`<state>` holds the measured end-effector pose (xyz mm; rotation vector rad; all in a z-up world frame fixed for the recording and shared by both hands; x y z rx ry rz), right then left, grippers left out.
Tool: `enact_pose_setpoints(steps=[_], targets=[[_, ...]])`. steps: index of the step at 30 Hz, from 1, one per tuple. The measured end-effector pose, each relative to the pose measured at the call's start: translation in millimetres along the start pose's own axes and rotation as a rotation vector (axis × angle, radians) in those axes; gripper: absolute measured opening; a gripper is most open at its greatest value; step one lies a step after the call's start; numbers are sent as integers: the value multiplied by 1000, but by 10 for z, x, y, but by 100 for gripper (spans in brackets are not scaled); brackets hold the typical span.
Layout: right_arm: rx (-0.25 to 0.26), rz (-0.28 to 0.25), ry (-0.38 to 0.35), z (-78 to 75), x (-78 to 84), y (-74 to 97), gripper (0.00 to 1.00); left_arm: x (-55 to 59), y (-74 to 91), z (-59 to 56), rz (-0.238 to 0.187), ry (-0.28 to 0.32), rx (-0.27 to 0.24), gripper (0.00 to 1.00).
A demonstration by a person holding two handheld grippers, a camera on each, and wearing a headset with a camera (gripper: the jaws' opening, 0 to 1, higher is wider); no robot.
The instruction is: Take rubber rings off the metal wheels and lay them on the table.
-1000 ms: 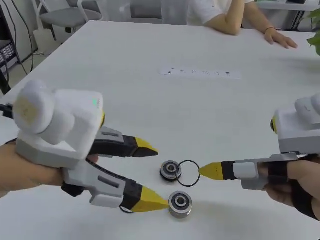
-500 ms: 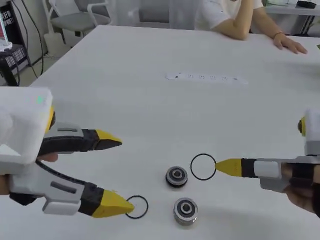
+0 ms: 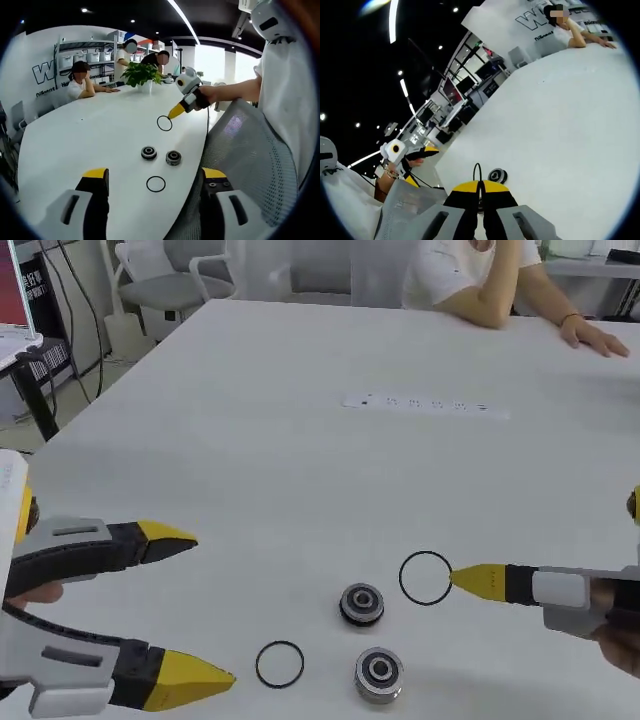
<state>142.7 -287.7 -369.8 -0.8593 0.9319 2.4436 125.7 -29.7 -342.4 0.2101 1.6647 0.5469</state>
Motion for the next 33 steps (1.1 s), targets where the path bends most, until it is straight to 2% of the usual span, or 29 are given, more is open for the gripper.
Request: enact_pose_setpoints(steps=[4, 13, 25, 33], targets=[[1, -12, -3, -12, -15, 17, 0, 46, 24, -31, -16, 26, -25, 73], [-3, -32, -7, -26, -30, 42, 0, 149, 23, -98, -11, 68, -43, 76], [-15, -53, -6, 2, -55, 71, 0, 222, -51, -159, -20, 100, -49, 78], [-19, -63, -5, 16, -84, 83, 0, 252, -66, -162, -26, 114, -57, 79]])
Point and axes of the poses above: the centre of the closed fingertips' face, and the gripper's own axes: y roughly backward along the fingers, z roughly to its left, x roughly out of its underside, the point moved 5 cm from there along y, roughly backward along the fingers, and after that the axes turned 9 degrees about x, right-handed, at the moved point
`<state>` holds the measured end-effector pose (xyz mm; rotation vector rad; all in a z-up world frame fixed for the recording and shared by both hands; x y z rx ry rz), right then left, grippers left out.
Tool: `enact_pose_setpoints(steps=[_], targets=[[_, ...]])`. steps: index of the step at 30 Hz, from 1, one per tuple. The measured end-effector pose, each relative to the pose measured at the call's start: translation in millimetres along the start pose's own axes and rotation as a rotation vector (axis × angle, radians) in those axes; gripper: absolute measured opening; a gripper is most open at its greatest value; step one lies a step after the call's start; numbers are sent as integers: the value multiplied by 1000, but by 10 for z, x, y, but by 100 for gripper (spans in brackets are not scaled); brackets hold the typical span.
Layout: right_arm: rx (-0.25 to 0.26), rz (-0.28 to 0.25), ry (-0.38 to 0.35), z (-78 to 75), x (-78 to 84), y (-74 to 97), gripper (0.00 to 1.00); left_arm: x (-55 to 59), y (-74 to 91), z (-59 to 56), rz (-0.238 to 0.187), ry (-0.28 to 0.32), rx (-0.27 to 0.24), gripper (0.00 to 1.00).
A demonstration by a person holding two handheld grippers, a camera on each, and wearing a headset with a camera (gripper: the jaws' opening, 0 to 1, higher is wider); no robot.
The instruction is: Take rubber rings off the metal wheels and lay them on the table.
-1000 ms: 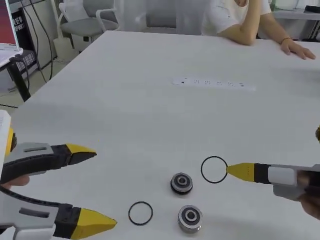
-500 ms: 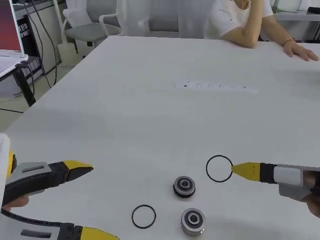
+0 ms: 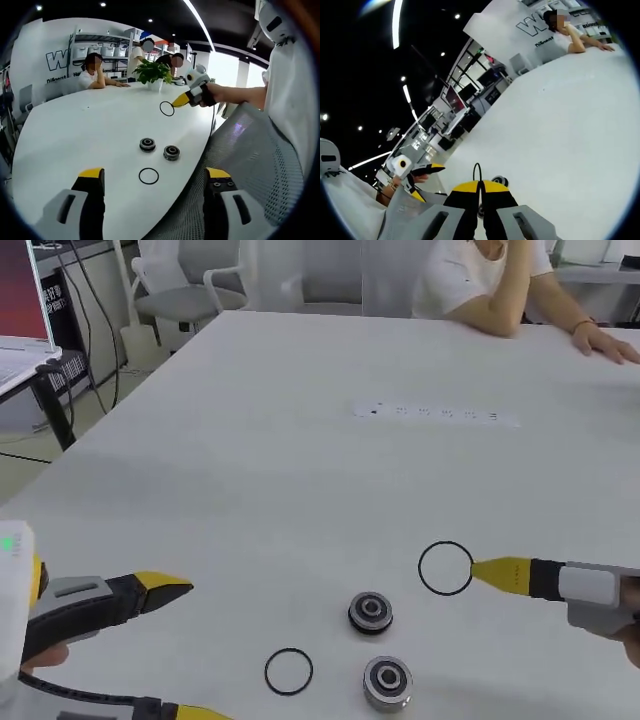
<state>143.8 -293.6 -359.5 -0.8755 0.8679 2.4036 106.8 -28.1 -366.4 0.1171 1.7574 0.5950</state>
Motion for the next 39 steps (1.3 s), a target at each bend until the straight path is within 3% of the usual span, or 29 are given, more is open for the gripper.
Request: enact_pose_setpoints(steps=[20, 28, 33, 39], targets=[[-28, -7, 96, 233, -186, -20, 0, 14, -24, 11, -4, -1, -12, 92], [-27, 52, 236, 398, -207, -112, 0, 33, -30, 12, 7, -6, -18, 98], [-70, 72, 257, 543, -206, -191, 0, 29, -29, 20, 0, -3, -22, 99], [-81, 125, 321, 635, -161, -319, 0, 48, -35, 15, 2, 6, -17, 99]])
Point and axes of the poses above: the centre of the closed fingertips' face, and the gripper's own axes: y roughly backward along the fingers, z roughly to its left, x roughly out of its underside, the point moved 5 cm from there along y, roughly backward along the fingers, and after that the axes turned 9 degrees about x, right-handed, at the moved point
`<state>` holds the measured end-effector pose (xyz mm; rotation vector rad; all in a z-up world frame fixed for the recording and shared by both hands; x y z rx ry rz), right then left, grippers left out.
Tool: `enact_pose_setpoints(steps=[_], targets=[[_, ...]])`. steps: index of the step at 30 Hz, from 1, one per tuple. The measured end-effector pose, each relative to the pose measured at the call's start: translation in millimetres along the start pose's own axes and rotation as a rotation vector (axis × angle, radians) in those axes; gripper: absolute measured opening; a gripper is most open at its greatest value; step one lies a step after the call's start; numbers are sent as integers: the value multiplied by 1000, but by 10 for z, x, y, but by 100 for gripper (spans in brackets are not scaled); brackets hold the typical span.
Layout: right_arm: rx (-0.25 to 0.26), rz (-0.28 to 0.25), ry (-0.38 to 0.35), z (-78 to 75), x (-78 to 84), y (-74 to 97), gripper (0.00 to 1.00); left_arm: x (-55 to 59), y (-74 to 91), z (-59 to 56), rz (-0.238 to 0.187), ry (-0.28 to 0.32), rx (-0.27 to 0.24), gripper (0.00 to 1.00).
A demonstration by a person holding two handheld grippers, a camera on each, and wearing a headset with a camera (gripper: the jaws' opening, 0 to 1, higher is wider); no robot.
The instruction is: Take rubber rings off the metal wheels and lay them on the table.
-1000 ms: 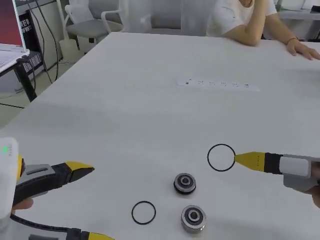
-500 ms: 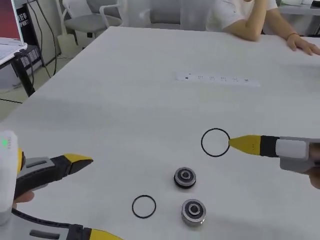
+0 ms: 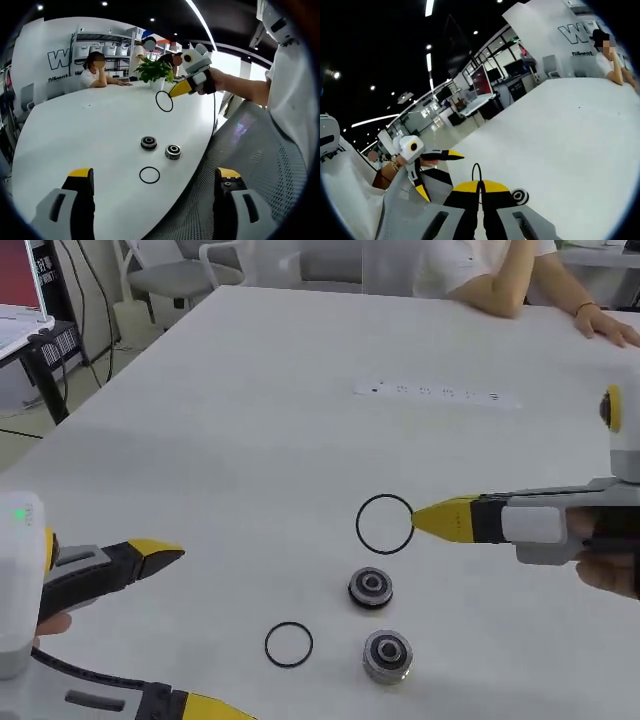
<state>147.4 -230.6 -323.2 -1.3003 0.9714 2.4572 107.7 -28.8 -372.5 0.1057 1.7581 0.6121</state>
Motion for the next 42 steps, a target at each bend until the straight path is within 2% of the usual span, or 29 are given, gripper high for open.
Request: enact_pose_setpoints(steps=[8, 11, 18, 23, 34, 42], targets=[[-22, 71, 90, 128, 4, -182, 0, 13, -17, -5, 4, 7, 2, 99], [-19, 119, 148, 150, 53, -271, 0, 15, -24, -12, 3, 12, 5, 99], [-43, 191, 211, 240, 154, -459, 0, 10, -20, -12, -4, 20, 0, 99], [-55, 246, 252, 274, 253, -566, 0, 16, -28, -27, 6, 16, 12, 99], [-87, 326, 252, 290, 508, -741, 0, 24, -22, -16, 8, 21, 9, 99], [-79, 345, 216, 251, 661, -870, 0, 37, -25, -10, 15, 24, 10, 99]])
Point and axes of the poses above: the centre of the closed fingertips' face, and the gripper's own axes: y roughly backward along the fingers, z roughly to its left, x roughly out of its underside, the point moved 5 cm from there along y, roughly backward along the fingers, and after that the axes turned 9 degrees about x, right-handed, at the moved point
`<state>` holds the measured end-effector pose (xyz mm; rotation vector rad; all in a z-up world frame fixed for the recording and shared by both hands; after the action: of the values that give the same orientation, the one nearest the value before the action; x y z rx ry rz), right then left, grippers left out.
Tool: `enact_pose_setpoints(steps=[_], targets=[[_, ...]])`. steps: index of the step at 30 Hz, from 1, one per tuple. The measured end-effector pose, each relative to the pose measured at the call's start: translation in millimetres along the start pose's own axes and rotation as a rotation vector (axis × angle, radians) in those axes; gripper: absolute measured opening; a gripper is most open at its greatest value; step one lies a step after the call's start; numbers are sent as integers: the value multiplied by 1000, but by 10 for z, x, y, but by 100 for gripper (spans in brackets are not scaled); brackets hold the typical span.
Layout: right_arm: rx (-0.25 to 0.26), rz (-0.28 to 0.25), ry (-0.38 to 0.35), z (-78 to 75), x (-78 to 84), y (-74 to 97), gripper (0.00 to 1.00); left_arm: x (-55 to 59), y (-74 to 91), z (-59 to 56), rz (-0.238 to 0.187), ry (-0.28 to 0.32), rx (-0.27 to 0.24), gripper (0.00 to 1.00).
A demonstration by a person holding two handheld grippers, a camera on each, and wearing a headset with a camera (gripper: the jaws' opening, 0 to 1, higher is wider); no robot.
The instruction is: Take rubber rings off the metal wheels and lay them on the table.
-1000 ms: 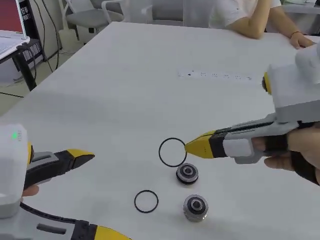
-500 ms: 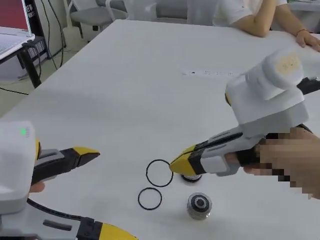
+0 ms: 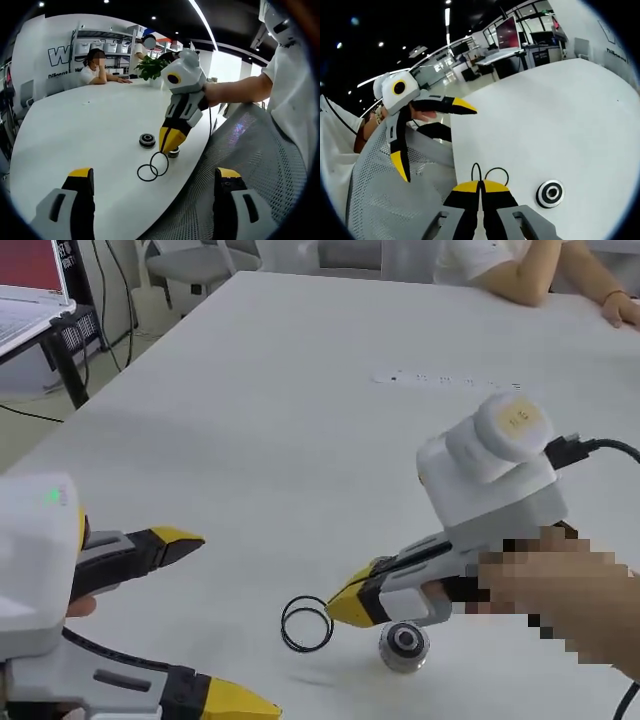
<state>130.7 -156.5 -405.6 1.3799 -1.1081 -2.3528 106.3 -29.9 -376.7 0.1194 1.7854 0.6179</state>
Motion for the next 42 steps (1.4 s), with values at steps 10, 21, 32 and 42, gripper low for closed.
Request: enact_pose_setpoints(steps=[10, 21, 32, 42], targets=[[47, -9, -98, -148, 86, -131, 0, 5, 5, 5, -3, 9, -4, 99], [35, -6, -160, -163, 113, -207, 0, 9, 9, 1, -3, 14, -6, 99], [65, 12, -174, -225, 151, -266, 0, 13, 11, 4, -3, 20, -9, 98], [78, 0, -198, -265, 152, -281, 0, 28, 10, 6, 9, 20, -10, 98]])
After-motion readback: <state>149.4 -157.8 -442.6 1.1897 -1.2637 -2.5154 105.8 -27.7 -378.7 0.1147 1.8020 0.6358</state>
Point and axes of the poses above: the centre of the closed fingertips' face, and the gripper's own axes: y roughly backward along the fingers, z roughly to its left, x roughly out of its underside, the point moved 5 cm from there along y, roughly backward along the fingers, and after that the axes turned 9 degrees about x, right-handed, at the moved point
